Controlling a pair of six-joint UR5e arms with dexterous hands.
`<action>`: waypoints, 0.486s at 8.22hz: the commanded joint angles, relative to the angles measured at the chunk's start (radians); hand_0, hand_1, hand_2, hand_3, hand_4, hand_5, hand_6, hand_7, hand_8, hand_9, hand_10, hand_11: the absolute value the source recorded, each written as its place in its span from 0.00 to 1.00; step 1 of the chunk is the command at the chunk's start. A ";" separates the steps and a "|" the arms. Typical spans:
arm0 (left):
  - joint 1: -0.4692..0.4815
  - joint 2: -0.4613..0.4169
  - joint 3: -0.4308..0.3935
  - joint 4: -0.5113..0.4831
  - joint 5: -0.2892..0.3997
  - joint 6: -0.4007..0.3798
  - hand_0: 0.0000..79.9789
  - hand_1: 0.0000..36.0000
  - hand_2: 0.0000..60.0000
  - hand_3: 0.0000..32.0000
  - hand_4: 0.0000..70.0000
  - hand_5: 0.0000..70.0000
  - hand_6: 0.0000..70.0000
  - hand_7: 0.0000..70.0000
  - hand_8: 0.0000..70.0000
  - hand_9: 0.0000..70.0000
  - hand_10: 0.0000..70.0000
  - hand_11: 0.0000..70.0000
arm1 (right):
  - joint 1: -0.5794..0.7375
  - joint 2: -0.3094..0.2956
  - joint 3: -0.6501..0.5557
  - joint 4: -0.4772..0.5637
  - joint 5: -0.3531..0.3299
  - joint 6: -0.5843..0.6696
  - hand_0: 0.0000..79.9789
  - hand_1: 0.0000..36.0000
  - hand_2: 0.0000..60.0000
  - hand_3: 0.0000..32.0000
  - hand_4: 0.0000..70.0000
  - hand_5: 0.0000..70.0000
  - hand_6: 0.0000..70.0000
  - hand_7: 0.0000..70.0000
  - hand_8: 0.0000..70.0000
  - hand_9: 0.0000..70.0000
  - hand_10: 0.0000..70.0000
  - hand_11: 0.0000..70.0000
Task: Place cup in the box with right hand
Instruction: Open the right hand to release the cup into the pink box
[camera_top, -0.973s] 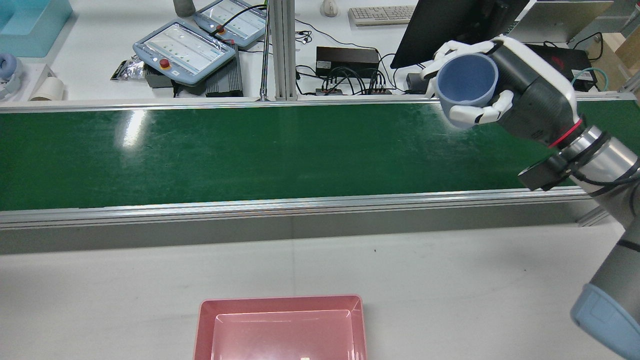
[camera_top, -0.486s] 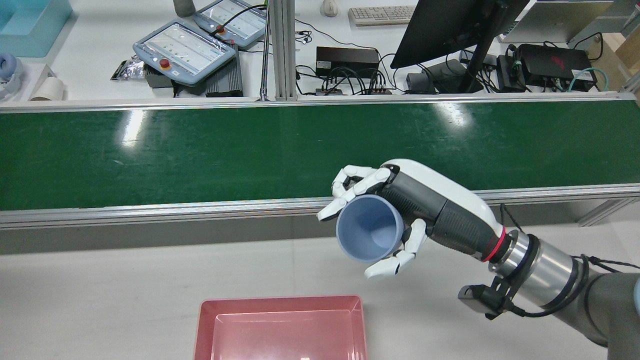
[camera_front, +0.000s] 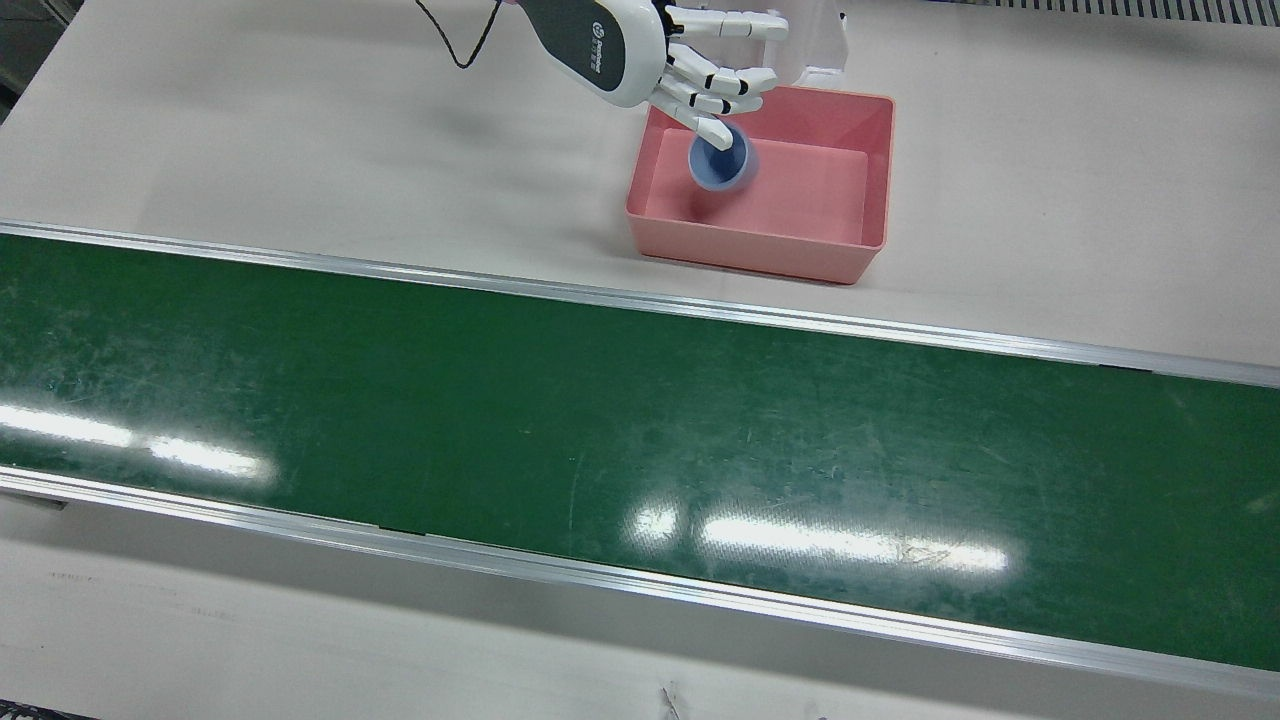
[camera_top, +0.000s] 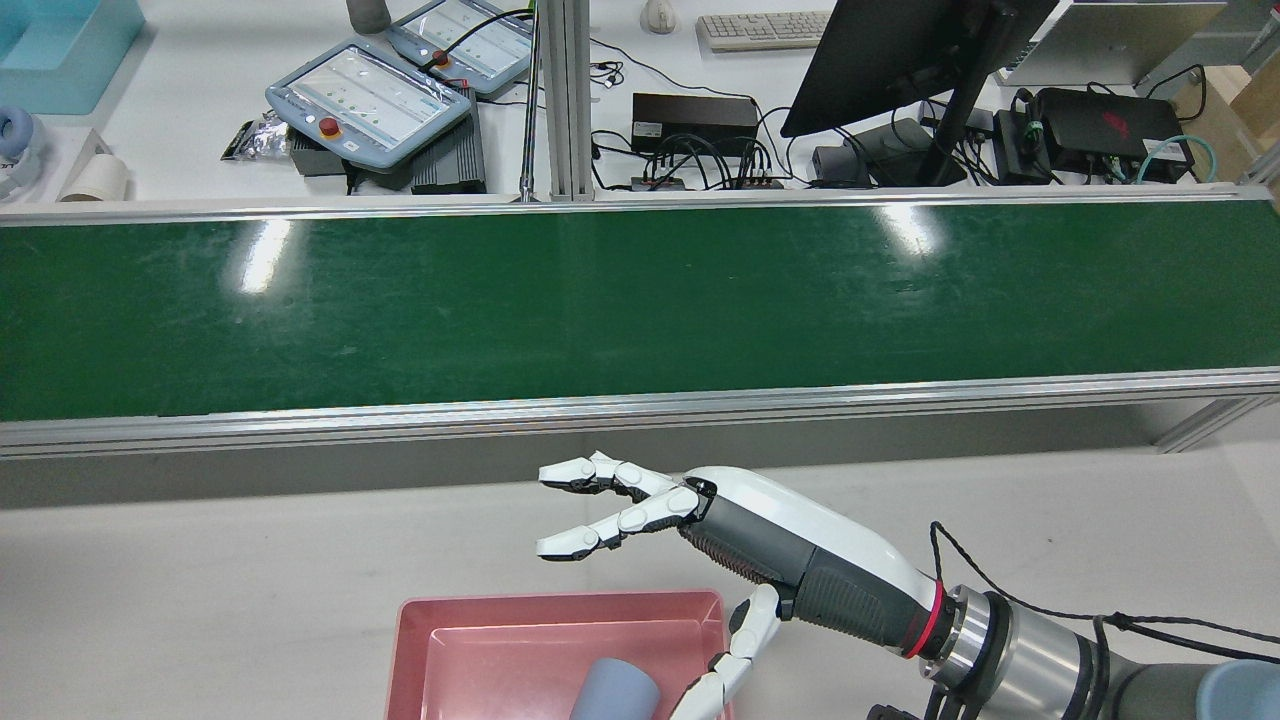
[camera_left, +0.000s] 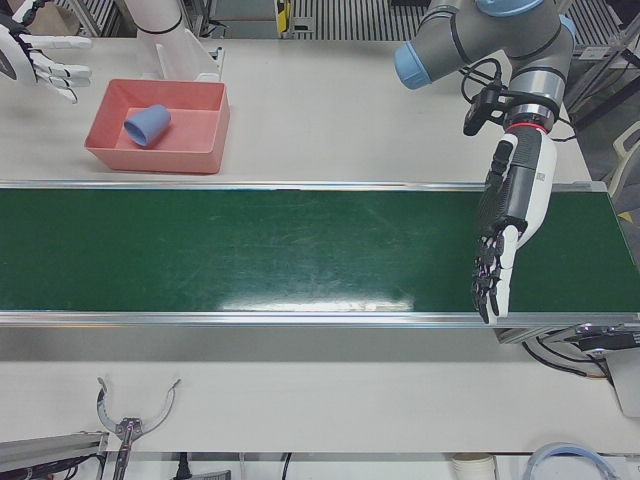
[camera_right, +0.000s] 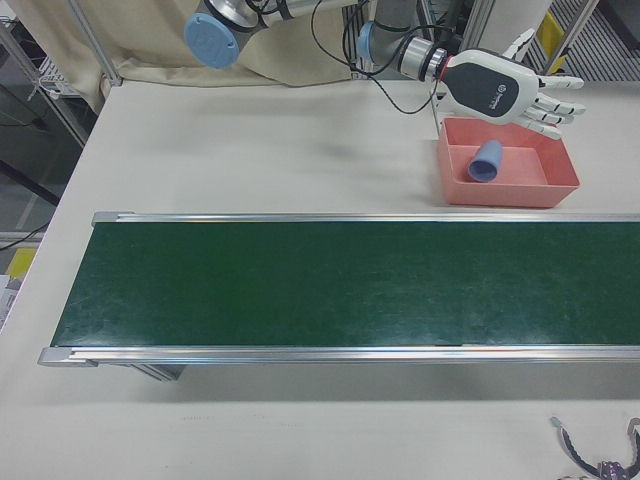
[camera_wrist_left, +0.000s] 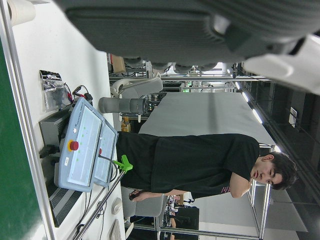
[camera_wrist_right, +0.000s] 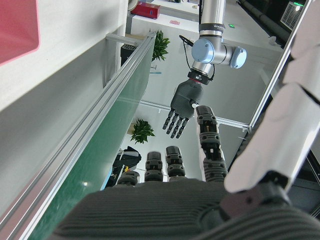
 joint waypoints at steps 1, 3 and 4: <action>0.002 0.000 0.001 0.000 0.000 0.000 0.00 0.00 0.00 0.00 0.00 0.00 0.00 0.00 0.00 0.00 0.00 0.00 | -0.016 0.001 0.002 0.003 0.005 -0.006 0.54 0.23 0.21 0.00 0.27 0.03 0.07 0.28 0.00 0.04 0.02 0.05; 0.000 0.000 0.001 0.000 0.000 0.000 0.00 0.00 0.00 0.00 0.00 0.00 0.00 0.00 0.00 0.00 0.00 0.00 | 0.107 -0.008 0.051 0.000 -0.001 0.002 0.58 0.35 0.33 0.00 0.32 0.05 0.10 0.41 0.01 0.10 0.06 0.11; 0.000 0.000 0.003 -0.002 0.000 0.000 0.00 0.00 0.00 0.00 0.00 0.00 0.00 0.00 0.00 0.00 0.00 0.00 | 0.243 -0.022 0.045 -0.010 -0.014 0.038 0.59 0.49 0.54 0.00 0.28 0.07 0.13 0.50 0.06 0.17 0.08 0.14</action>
